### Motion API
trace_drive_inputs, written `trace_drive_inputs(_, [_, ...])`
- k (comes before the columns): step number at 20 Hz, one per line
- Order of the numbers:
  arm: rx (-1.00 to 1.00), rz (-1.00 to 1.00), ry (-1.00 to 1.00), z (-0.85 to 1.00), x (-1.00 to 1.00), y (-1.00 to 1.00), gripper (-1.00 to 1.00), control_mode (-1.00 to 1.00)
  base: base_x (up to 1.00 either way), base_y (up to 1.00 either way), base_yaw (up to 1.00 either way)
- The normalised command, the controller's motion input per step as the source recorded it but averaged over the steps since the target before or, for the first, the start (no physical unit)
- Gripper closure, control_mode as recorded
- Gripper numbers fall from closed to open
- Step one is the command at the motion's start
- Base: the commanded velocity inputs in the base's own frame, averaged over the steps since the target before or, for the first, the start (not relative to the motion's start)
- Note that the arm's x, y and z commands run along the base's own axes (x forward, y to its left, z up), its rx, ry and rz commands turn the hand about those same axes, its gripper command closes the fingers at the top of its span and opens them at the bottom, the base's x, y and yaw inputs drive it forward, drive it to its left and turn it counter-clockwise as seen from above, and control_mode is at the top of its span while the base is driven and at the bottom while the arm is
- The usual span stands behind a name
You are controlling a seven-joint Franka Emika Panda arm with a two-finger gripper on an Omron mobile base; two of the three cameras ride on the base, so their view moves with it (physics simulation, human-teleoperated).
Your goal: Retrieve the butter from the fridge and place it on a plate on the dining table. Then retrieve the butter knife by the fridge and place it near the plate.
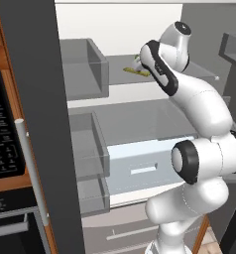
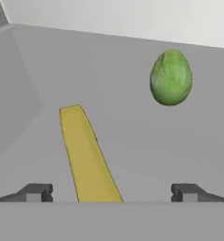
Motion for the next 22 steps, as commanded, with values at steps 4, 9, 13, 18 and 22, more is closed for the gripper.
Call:
trace_drive_inputs(4, [-0.04, 0.00, 0.01, -0.18, 0.17, 0.15, -1.00, -1.00, 0.00, 0.00, 0.00])
trace_drive_inputs(9, [0.00, 0.08, 0.02, -0.02, 0.26, -0.05, -1.00, -1.00, 0.00, 0.00, 0.00])
trace_drive_inputs(13, [0.00, 0.05, 0.03, -0.12, 0.19, 0.00, -1.00, -1.00, 0.00, 0.00, 0.00])
trace_drive_inputs(18, [-0.01, 0.00, 0.05, -0.18, 0.28, 0.05, -1.00, -1.00, 0.00, 0.00, 0.00])
trace_drive_inputs(22, [-0.04, 0.00, 0.01, -0.28, 0.09, 0.20, -1.00, -1.00, 0.00, 0.00, 0.00])
